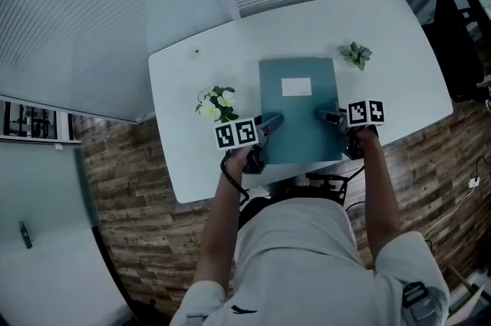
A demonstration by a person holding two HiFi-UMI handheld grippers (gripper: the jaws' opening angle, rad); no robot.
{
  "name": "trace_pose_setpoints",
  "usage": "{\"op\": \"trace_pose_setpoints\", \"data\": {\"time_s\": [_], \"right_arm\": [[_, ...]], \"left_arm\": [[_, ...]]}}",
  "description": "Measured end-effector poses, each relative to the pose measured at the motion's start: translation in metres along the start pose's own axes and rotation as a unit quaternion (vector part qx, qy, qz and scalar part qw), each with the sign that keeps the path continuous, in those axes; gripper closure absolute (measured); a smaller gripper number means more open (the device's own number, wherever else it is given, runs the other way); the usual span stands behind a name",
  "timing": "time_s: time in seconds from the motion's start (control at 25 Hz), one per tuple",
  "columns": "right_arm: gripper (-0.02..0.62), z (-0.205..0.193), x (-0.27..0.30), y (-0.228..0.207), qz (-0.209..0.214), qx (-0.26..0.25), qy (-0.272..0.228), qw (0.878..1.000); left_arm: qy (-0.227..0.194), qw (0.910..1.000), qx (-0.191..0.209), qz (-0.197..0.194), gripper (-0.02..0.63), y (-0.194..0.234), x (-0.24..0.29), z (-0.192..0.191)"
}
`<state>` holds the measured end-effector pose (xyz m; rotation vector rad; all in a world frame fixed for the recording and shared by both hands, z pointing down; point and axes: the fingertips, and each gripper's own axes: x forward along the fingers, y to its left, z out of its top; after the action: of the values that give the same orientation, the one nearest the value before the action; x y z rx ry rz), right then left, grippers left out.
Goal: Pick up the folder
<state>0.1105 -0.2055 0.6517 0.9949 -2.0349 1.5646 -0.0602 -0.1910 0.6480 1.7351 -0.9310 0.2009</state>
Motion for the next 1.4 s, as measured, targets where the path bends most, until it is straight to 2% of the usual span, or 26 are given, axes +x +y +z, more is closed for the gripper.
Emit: {"op": "trace_pose_setpoints", "data": {"time_s": [0.12, 0.36, 0.52, 0.6, 0.8, 0.88, 1.12, 1.28, 1.32, 1.36, 1.4], "right_arm": [[0.195, 0.001, -0.002, 0.0, 0.008, -0.004, -0.018, 1.0], [0.195, 0.0, -0.004, 0.004, 0.029, -0.013, -0.054, 0.998], [0.195, 0.002, -0.008, 0.005, 0.048, -0.012, -0.073, 0.996], [0.195, 0.002, -0.009, 0.006, 0.06, -0.011, -0.077, 0.995], [0.195, 0.002, -0.013, 0.007, 0.086, -0.006, -0.088, 0.992], [0.195, 0.002, -0.016, 0.008, 0.099, -0.001, -0.094, 0.991], [0.193, 0.002, -0.022, 0.01, 0.14, 0.016, -0.105, 0.984], [0.192, 0.0, -0.022, 0.02, 0.186, 0.044, -0.114, 0.975], [0.193, 0.0, -0.021, 0.023, 0.194, 0.05, -0.117, 0.973], [0.193, -0.001, -0.02, 0.026, 0.198, 0.051, -0.119, 0.972], [0.193, -0.002, -0.019, 0.029, 0.197, 0.045, -0.119, 0.972]], "left_arm": [[-0.001, 0.9997, -0.018, -0.017, 0.227, -0.001, -0.001, -0.001], [-0.022, 0.994, -0.081, -0.07, 0.233, -0.001, -0.013, -0.004], [-0.039, 0.9834, -0.13, -0.12, 0.301, -0.005, -0.022, -0.004], [-0.036, 0.9795, -0.136, -0.145, 0.314, -0.011, -0.025, -0.004], [-0.022, 0.9789, -0.12, -0.164, 0.311, -0.022, -0.029, -0.004], [-0.017, 0.9761, -0.119, -0.181, 0.311, -0.029, -0.032, -0.003], [-0.021, 0.9568, -0.152, -0.247, 0.311, -0.053, -0.045, 0.004], [-0.05, 0.9307, -0.182, -0.313, 0.281, -0.074, -0.053, 0.016], [-0.057, 0.9287, -0.181, -0.319, 0.267, -0.078, -0.054, 0.018], [-0.055, 0.9337, -0.164, -0.314, 0.251, -0.082, -0.052, 0.018], [-0.043, 0.9445, -0.134, -0.297, 0.236, -0.083, -0.049, 0.013]]}}
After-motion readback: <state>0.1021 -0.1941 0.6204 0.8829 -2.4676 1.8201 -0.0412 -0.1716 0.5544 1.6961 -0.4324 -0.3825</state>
